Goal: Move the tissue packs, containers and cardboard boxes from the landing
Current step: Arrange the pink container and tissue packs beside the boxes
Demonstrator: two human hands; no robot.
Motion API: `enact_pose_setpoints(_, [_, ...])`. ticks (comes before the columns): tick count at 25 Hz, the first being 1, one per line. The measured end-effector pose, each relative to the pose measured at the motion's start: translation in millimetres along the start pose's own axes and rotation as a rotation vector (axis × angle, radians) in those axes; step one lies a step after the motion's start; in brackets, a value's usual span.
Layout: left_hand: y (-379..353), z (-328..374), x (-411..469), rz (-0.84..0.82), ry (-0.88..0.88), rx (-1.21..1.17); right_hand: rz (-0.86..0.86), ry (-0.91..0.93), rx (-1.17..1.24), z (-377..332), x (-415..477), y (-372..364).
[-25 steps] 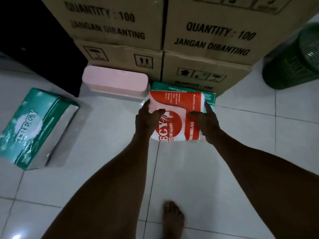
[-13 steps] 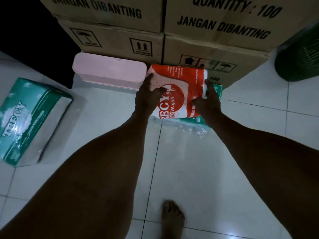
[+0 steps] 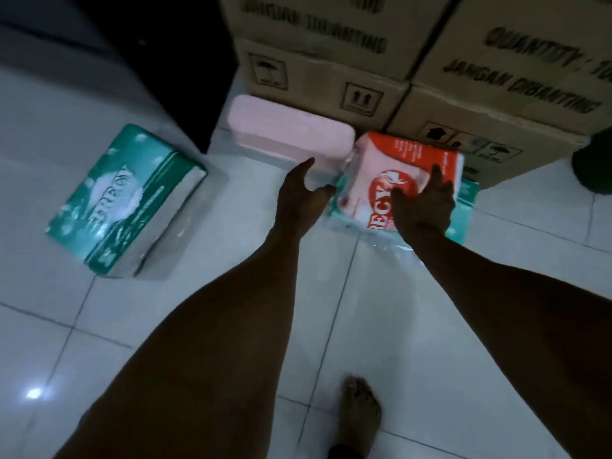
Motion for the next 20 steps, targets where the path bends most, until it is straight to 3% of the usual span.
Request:
enact_pose_setpoints(4, [147.2, -96.6, 20.3, 0.154, 0.101, 0.057, -0.018, 0.128, 0.067, -98.3, -100.2, -44.5])
enact_pose_setpoints(6, [228.3, -151.1, 33.2, 0.272, 0.155, 0.076, -0.128, 0.232, 0.120, -157.8, -158.7, -94.5])
enact_pose_setpoints(11, [372.7, -250.4, 66.8, 0.454, 0.188, 0.120, -0.312, 0.233, 0.184, -272.1, -258.5, -203.1])
enact_pose_setpoints(15, [413.1, -331.2, 99.8, 0.448, 0.270, 0.022, -0.337, 0.266, 0.182, -329.3, -288.1, -261.6])
enact_pose_setpoints(20, [409.2, -350.4, 113.3, 0.402, 0.328, -0.043, -0.315, 0.308, 0.063, -353.2, -275.6, -298.8])
Point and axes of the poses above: each hand's wrist, its own x-axis towards the middle knuckle, its own y-axis out of the back of the hand, z = x × y, the point moved 9 cm from there along x, towards the middle knuckle, and after that the axes turned 15 degrees about z, right-handed, at the moved point
